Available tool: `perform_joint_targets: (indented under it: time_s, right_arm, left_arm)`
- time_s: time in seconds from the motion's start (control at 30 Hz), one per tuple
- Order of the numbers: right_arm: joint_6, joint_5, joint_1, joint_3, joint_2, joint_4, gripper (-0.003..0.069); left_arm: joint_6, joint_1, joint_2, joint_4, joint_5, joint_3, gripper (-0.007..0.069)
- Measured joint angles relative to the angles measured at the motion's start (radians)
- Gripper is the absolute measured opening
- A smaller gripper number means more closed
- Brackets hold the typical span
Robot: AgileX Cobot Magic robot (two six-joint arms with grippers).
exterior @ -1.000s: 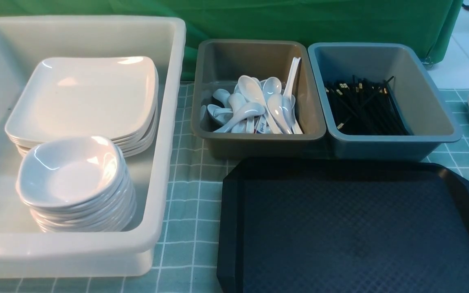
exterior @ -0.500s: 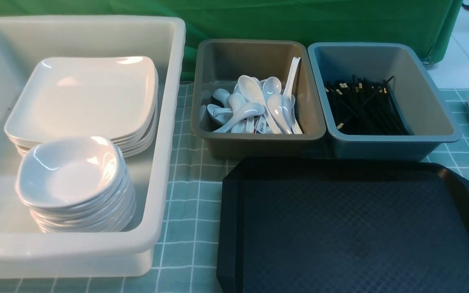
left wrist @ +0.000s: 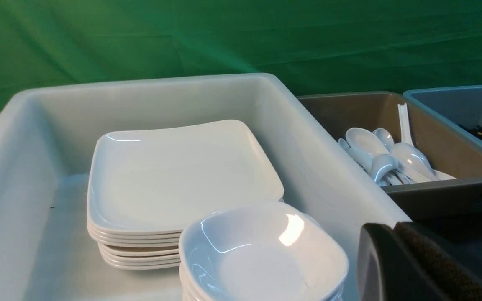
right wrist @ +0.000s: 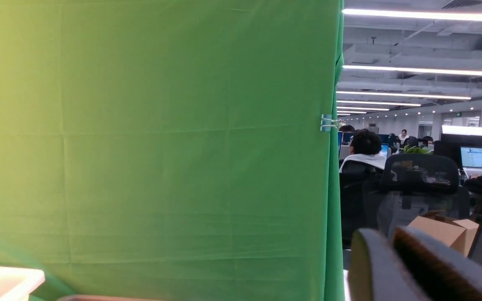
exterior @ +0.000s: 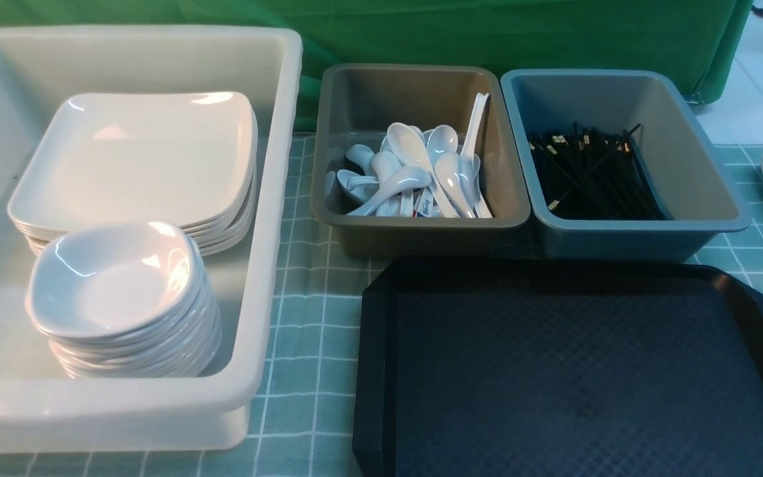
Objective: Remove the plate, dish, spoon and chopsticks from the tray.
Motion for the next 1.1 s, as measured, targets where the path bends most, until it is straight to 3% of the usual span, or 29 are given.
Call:
perform_joint_targets:
  time_s: [0.2, 0.3, 0.57, 1.1]
  right_arm:
    - [0.000, 0.000, 0.000, 0.000, 0.000, 0.000, 0.0131]
    - [0.000, 0.000, 0.000, 0.000, 0.000, 0.000, 0.0137]
    - [0.000, 0.000, 0.000, 0.000, 0.000, 0.000, 0.0144]
    - [0.000, 0.000, 0.000, 0.000, 0.000, 0.000, 0.0180]
  left_arm:
    - [-0.222, 0.017, -0.098, 0.184, -0.255, 0.231, 0.0012]
    - [-0.248, 0.034, -0.150, 0.204, -0.293, 0.338, 0.0013]
    - [-0.262, 0.043, -0.194, 0.208, -0.174, 0.428, 0.0013]
    - [-0.262, 0.043, -0.194, 0.215, -0.171, 0.428, 0.0013]
